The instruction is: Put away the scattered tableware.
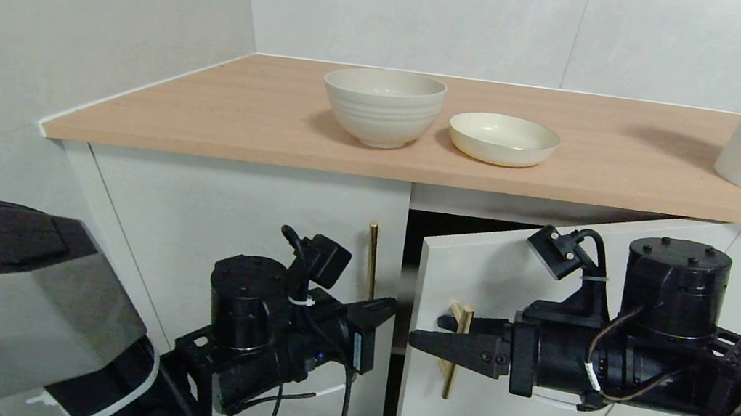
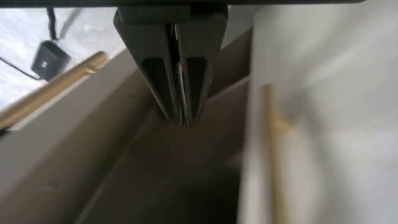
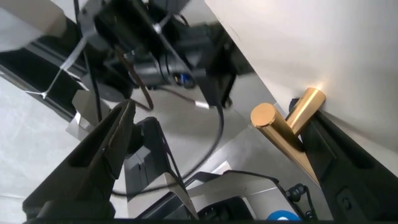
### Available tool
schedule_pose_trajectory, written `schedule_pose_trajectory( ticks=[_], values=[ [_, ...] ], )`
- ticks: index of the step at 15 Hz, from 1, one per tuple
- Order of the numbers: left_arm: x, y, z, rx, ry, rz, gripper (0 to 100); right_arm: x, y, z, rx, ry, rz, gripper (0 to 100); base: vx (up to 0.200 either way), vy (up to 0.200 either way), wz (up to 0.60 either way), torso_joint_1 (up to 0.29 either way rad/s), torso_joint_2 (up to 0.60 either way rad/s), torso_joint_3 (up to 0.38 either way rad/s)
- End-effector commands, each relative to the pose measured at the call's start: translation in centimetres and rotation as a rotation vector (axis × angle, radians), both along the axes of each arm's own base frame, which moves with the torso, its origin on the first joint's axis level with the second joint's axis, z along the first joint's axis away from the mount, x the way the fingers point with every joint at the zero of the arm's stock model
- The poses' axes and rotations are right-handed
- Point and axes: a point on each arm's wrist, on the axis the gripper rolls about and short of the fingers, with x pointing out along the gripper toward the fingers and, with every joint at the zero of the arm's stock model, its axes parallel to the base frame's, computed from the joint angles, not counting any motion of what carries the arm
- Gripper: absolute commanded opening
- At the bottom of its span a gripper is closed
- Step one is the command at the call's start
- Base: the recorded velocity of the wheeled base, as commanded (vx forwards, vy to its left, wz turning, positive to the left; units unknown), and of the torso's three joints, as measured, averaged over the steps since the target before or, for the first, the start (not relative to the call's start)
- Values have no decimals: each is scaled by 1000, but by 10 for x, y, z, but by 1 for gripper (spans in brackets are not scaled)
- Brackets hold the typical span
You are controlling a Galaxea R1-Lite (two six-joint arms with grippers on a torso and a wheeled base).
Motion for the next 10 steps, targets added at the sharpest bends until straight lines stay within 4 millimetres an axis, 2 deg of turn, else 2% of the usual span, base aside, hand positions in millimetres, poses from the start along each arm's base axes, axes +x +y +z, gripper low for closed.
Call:
schedule_pose_trajectory(
  ticks=[1,6,10],
  values=[
    [1,-9,-8,4,5,-17,0,0,0,-2,-4,7,2,100,0,0,0,0,0,0],
    [6,-15,-7,-48,-57,-26,0,-3,-2,-6,-18,10,4,100,0,0,0,0,0,0],
    [1,-22,-4,-79,-89,-54,0,-6,-8,-13,-61,-78,15,100,0,0,0,0,0,0]
  ],
)
